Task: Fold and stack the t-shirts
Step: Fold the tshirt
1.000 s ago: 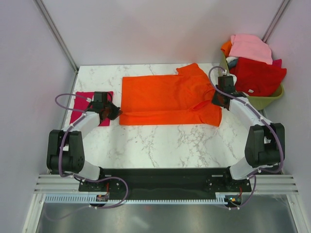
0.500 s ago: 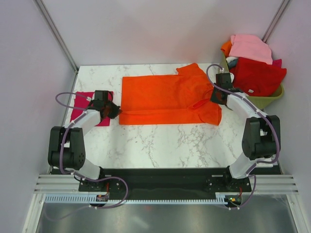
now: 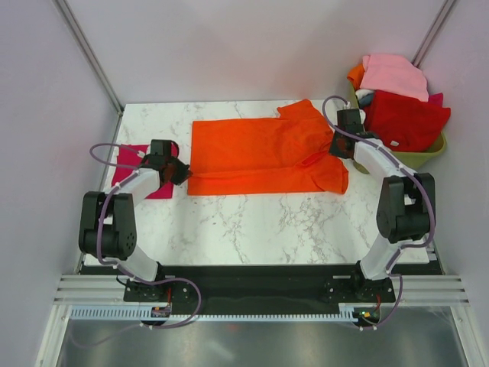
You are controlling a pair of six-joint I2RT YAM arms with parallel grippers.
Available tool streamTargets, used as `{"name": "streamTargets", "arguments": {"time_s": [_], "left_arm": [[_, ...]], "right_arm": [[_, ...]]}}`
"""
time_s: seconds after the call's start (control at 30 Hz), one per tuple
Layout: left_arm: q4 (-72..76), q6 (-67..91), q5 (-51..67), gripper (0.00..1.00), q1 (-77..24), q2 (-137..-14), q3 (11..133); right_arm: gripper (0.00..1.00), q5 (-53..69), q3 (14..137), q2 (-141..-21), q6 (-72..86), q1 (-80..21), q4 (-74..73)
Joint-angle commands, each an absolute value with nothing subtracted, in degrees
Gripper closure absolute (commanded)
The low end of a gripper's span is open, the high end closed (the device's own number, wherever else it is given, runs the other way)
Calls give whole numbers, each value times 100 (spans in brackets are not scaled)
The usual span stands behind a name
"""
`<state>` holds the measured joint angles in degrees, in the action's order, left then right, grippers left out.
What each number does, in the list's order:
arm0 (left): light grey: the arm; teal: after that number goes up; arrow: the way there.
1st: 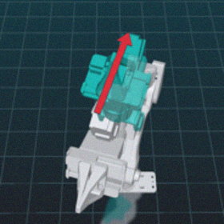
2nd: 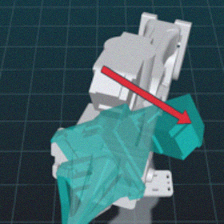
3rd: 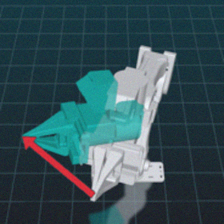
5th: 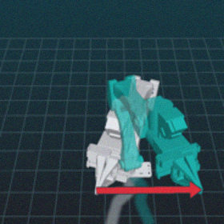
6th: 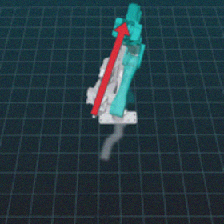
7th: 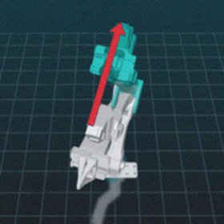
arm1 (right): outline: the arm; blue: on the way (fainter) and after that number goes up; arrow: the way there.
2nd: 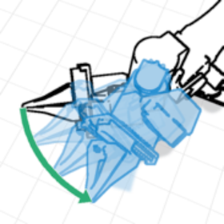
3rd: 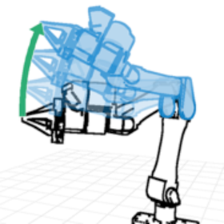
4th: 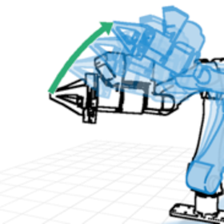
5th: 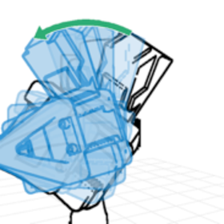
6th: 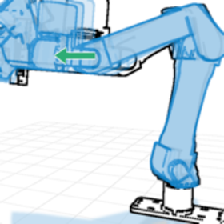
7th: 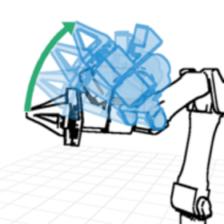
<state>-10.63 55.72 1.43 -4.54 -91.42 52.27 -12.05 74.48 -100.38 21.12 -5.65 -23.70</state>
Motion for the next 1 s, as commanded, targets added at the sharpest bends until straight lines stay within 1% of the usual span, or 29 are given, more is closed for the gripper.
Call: {"name": "streamTargets", "arguments": {"time_s": [0.0, 0.27, 0.53, 0.83, 0.93, 0.97], "left_arm": [[-1020, 5730, -123, 98, -457, -9219, 5484], [-1020, 5748, -106, 98, -448, -9273, 5590], [-1037, 5757, -150, 98, -448, -9123, 5599], [-1020, 5730, -88, 98, -448, -9580, 5906], [-1011, 5739, -132, 98, -448, -9712, 6020], [-1002, 5739, -141, 98, -448, -9747, 6081]], "right_arm": [[100, -1371, 7796, -10134, 2013, -615, -2391], [100, -1485, 8077, -10380, 2004, -633, -2487], [100, -1573, 8165, -10309, 1995, -633, -2531], [100, -1573, 8445, -10626, 2074, -633, -2549], [98, -1591, 8595, -10793, 2100, -633, -2540], [95, -1600, 8631, -10880, 2101, -633, -2540]]}}
